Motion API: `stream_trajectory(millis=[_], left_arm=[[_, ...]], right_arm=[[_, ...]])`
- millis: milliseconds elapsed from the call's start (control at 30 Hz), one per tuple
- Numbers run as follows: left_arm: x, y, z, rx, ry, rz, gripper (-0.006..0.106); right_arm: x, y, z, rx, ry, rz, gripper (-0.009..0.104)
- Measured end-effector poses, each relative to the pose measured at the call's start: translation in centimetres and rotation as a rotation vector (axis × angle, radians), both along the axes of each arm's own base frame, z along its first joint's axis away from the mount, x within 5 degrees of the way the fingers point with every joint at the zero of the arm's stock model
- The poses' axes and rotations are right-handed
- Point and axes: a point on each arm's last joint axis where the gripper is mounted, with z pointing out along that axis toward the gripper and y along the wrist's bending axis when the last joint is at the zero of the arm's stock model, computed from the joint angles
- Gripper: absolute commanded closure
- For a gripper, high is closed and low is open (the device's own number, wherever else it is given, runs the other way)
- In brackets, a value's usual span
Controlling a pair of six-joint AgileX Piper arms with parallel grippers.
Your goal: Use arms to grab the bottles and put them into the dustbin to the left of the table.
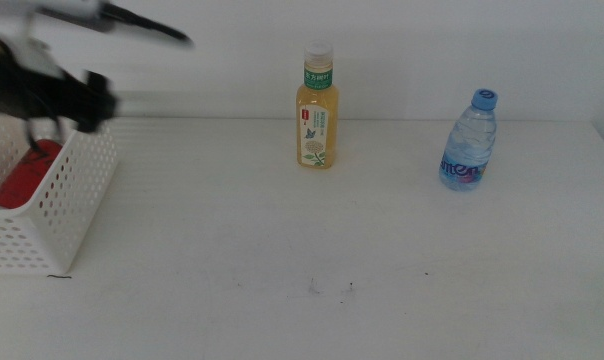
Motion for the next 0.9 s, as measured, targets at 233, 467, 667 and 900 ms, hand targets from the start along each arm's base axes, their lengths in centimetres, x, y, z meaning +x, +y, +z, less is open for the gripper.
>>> stream_trajectory(millis=[233, 467, 667, 900], left_arm=[[-7.4, -7.4, -5.7, -0.126, -0.39, -0.186, 0.007], [-9.0, -10.8, -11.3, -0.243, -0.49, -0.244, 0.007], [-5.4, -13.2, -14.5, -0.312, -0.507, -0.211, 0.007], [0.7, -17.4, -17.1, -0.329, -0.53, -0.232, 0.007]], right_arm=[[0.0, 0.0, 0.0, 0.0, 0.0, 0.0, 0.006], [0.0, 0.0, 0.0, 0.0, 0.0, 0.0, 0.006], [0.0, 0.0, 0.0, 0.0, 0.0, 0.0, 0.006], [0.0, 0.0, 0.0, 0.0, 0.0, 0.0, 0.006]])
